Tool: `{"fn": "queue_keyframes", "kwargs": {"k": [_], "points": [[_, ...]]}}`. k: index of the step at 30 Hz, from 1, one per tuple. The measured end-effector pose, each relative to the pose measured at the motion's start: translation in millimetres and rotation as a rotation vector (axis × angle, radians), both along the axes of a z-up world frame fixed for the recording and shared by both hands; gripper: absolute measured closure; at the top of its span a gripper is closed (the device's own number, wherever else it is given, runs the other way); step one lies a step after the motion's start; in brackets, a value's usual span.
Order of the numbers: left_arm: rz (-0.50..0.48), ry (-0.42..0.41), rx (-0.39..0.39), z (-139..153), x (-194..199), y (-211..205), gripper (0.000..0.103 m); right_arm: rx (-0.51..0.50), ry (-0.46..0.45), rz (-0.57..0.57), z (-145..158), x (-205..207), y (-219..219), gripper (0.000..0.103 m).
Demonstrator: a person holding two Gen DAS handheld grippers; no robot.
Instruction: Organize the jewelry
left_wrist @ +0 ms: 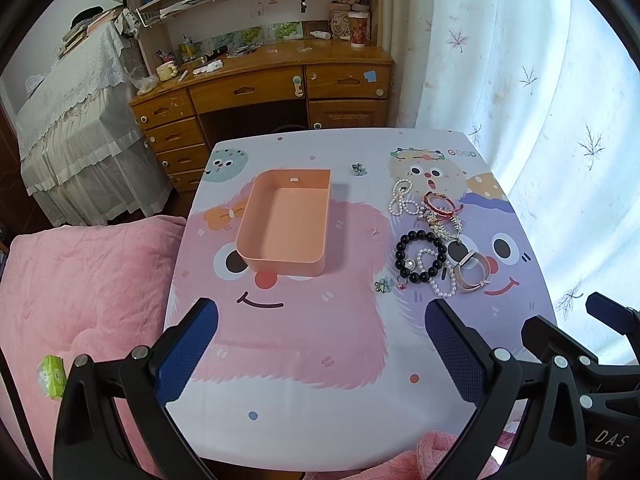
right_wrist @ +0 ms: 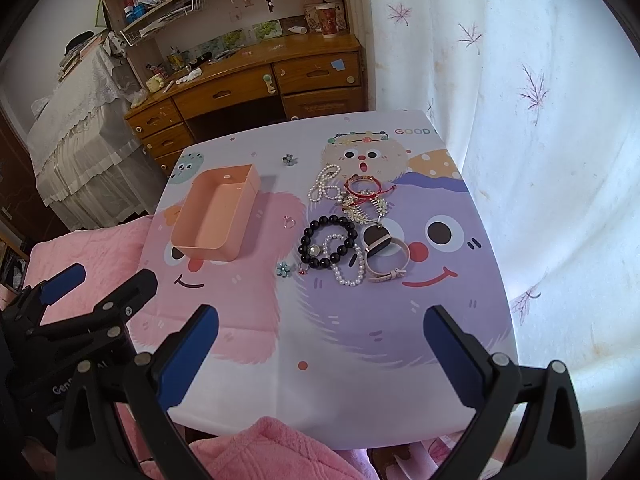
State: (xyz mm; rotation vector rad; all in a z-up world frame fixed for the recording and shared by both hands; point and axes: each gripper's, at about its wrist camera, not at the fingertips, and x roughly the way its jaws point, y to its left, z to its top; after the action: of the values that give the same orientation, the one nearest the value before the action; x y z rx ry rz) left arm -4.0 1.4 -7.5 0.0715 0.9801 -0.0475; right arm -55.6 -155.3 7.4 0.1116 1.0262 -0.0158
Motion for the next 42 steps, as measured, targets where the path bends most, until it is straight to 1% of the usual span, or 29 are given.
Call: {"fn": "queue_keyframes", "kwargs": {"k": [24, 32, 34, 37, 42], "points": [[0.001, 0.003, 0.004, 0, 1, 0, 0.001, 0.002, 0.004, -0.003, 0, 0, -1, 0.000], [0.003, 0.015, 0.004, -8, -5, 4, 0.001, 0.006, 0.001, -0.015, -3, -4, 1, 0.000], [0.005, 0.030, -0.011, -13, -6, 9, 0.001, 0.013, 0.004, -0.021, -6, -5, 1, 0.000], [0.004, 0.080, -0.044, -24, -6, 16, 0.001, 0.021, 0.006, -0.034, -10, -11, 2, 0.000], [-0.011, 0.203, -0.111, -56, -9, 30, 0.001, -0.011, 0.012, -0.073, -27, -22, 7, 0.001]]}}
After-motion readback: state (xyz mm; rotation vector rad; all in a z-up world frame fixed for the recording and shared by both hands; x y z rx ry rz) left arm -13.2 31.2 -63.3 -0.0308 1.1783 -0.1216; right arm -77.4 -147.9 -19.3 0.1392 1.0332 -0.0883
